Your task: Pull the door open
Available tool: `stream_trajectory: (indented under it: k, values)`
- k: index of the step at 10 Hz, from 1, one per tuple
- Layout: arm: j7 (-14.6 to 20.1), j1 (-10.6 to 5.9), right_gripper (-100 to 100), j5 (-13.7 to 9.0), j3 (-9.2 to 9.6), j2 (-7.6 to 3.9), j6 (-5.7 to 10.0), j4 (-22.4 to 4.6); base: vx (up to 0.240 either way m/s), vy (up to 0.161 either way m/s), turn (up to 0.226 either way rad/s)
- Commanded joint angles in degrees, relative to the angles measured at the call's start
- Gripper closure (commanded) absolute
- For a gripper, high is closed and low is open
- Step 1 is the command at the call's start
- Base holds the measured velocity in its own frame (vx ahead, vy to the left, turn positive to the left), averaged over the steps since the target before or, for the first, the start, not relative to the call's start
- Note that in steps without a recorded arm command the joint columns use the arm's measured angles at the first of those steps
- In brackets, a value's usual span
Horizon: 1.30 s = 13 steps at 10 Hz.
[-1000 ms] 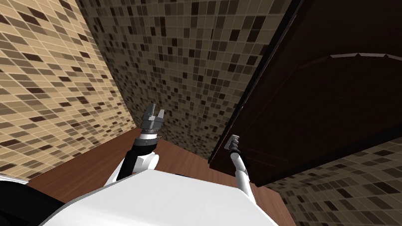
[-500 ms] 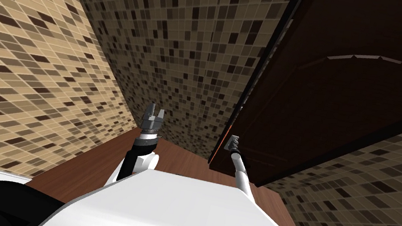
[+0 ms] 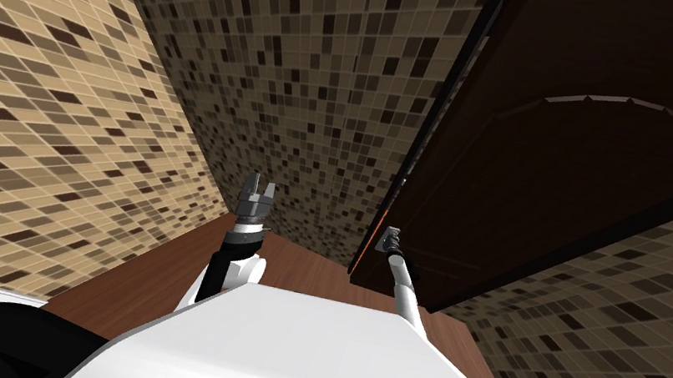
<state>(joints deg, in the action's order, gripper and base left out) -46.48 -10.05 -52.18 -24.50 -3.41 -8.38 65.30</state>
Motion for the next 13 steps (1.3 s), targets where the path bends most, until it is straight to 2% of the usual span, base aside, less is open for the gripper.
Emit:
stream_trajectory:
  k: [1,2,4,5,6,10,12,13]
  values:
    - [0.5,1.95,100,-2.9,2.18,-2.47,2.66,-2.9,0.006,0.000,-0.017]
    - [1.1,0.84,100,-3.6,1.16,-0.93,-0.52,-0.3,-0.041,0.004,0.101]
    - [2.2,1.47,100,-6.6,0.74,-1.22,-2.33,0.2,-0.068,-0.030,0.081]
    - [2.2,1.47,100,-6.8,0.74,-1.22,-2.33,0.2,-0.042,-0.021,0.018]
    - [2.9,1.86,100,-8.9,0.48,-1.34,-3.44,0.5,-0.042,-0.012,0.026]
    - [2.9,1.86,100,-8.9,0.48,-1.34,-3.44,0.5,-0.013,-0.008,-0.002]
    - [4.5,2.74,100,-13.0,-0.10,-1.50,-5.95,1.2,-0.041,-0.026,0.059]
    - [4.5,2.74,100,-13.9,-0.10,-1.50,-5.95,1.2,-0.049,-0.028,0.034]
